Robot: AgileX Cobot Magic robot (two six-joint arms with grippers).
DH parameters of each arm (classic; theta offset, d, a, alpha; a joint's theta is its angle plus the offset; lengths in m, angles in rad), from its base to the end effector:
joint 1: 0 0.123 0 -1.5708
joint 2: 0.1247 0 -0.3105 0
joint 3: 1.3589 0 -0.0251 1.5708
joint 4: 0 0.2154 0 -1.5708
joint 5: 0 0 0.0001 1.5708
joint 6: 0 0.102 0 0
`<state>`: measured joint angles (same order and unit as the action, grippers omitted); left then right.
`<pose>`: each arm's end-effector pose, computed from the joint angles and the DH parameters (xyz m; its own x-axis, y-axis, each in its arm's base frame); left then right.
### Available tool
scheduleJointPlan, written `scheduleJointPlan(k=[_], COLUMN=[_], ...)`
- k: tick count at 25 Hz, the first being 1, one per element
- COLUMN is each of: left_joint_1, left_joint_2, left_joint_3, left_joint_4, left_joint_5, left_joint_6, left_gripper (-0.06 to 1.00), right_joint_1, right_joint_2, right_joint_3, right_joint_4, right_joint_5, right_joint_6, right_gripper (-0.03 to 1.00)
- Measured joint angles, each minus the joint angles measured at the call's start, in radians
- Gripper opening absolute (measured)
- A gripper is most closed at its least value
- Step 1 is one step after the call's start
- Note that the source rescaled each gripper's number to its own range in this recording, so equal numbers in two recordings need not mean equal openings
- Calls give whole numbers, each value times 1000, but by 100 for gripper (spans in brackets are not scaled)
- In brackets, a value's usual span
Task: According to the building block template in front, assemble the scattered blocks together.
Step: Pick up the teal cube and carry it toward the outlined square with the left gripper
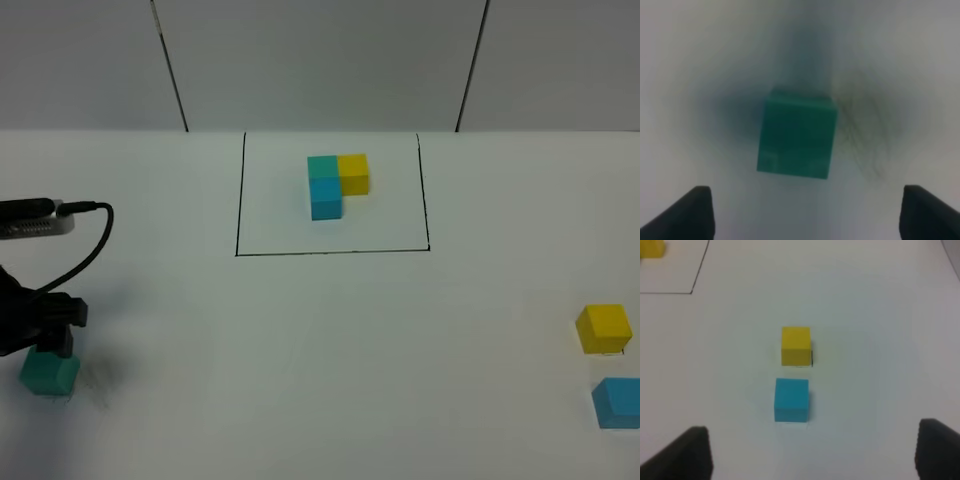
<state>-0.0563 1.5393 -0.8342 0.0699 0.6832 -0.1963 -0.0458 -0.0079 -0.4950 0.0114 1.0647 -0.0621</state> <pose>0.2460 -0.0094 0.2296 -0.9586 -0.0876 -0.2709 -0.0922 0.9957 0.0042 -0.0526 0.0034 0.2532 -0.4578 -0.0356 -0.8883 0.0111 0.9989 -0.0458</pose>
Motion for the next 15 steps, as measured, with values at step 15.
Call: scheduleJointPlan(k=[15], left_joint_1=[0], left_joint_2=[168], left_joint_3=[0], left_joint_4=[-4], left_joint_5=[-108], left_joint_6=[0], left_gripper=[64], right_joint_1=[0], right_joint_2=[0], right_joint_3=[0], right_joint_4=[0], right_joint_5=[0], right_joint_6=[0], right_gripper=[68])
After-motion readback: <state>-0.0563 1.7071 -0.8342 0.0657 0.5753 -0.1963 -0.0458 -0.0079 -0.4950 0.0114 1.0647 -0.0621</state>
